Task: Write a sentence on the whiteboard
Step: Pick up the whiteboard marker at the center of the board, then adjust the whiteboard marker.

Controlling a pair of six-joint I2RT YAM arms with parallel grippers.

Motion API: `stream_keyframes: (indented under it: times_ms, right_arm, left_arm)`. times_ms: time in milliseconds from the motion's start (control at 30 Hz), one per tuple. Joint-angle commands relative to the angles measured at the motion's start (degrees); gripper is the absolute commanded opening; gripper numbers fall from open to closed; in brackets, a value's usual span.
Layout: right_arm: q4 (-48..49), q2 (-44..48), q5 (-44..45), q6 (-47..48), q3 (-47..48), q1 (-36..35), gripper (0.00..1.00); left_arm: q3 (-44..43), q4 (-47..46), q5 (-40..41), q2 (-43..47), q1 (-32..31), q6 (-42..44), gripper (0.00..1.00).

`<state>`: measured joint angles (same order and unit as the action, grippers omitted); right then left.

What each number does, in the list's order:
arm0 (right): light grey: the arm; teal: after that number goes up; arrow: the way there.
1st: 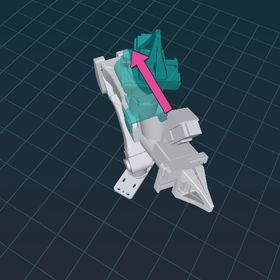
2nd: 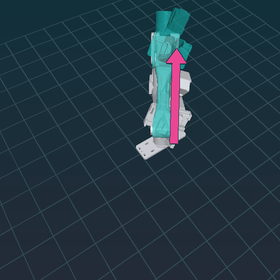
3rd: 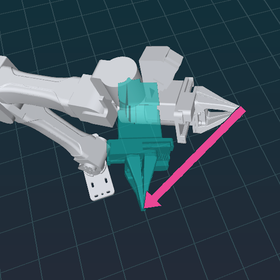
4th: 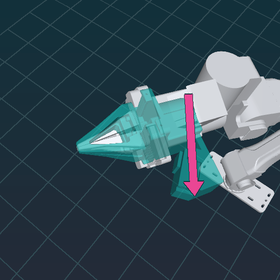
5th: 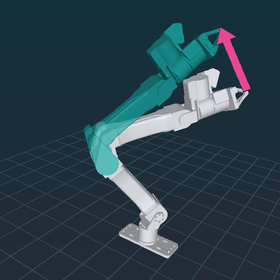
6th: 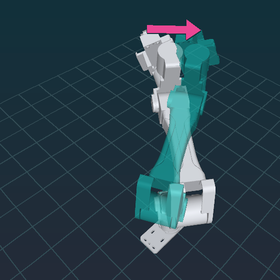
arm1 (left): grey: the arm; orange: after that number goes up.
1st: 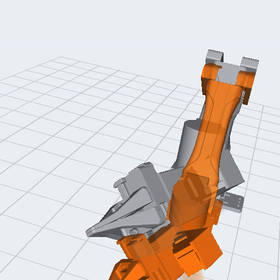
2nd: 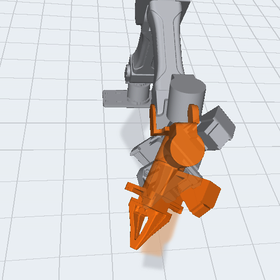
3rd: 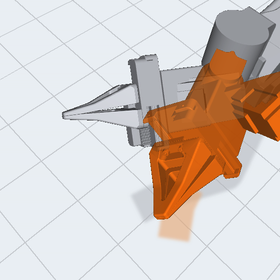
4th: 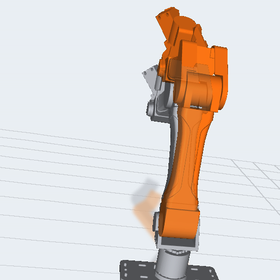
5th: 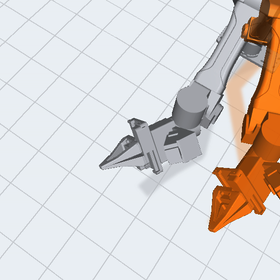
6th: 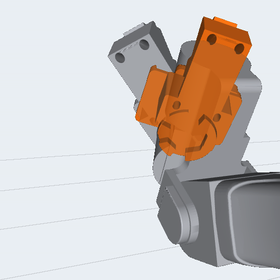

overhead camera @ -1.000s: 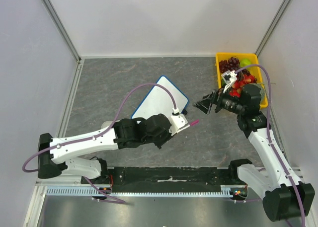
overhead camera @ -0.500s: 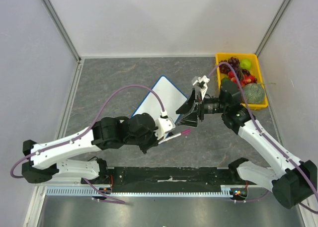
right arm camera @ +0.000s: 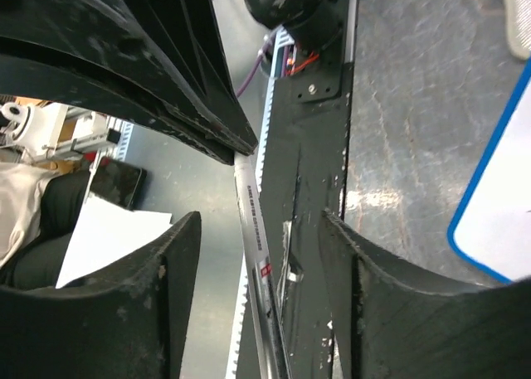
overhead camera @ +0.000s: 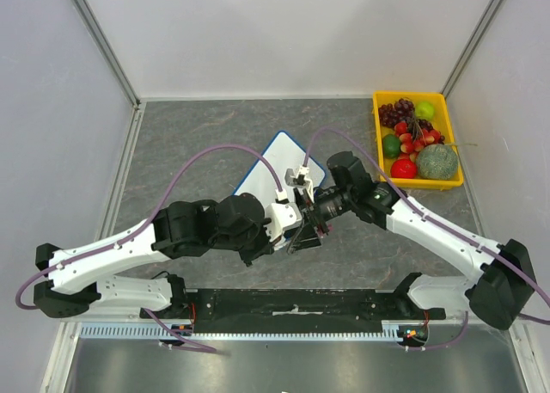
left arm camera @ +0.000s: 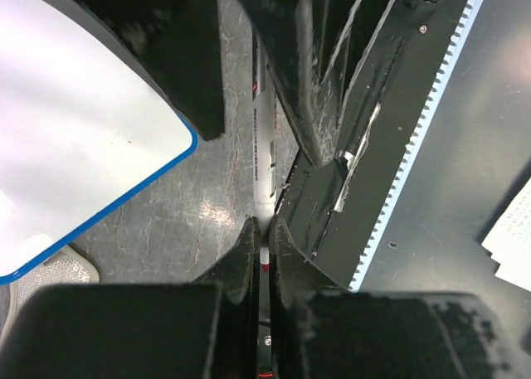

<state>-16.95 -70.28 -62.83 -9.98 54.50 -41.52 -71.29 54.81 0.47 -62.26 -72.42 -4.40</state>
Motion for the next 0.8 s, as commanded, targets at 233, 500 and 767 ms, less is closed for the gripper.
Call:
stream_keyframes:
  times_ms: [233,500,767]
  right_arm:
    - [-5.46,-4.16,1.13,5.14,3.68,-5.24,0.00]
    - [-0.64,-3.99,11.56,-0.20,4.65,-5.24,0.00]
    - [20.16,-0.31,34.33,-26.99,-0.34,-1.21,0.00]
  left_arm:
    - [-2.45,0.56,1.89,0.65,0.18,1.15,0.02]
    - [-5.44,1.53,17.61,2.58,0.09,-4.73,0.71]
    - [-6.42,-5.91,27.57,9.07,0.09,-13.17,0.97]
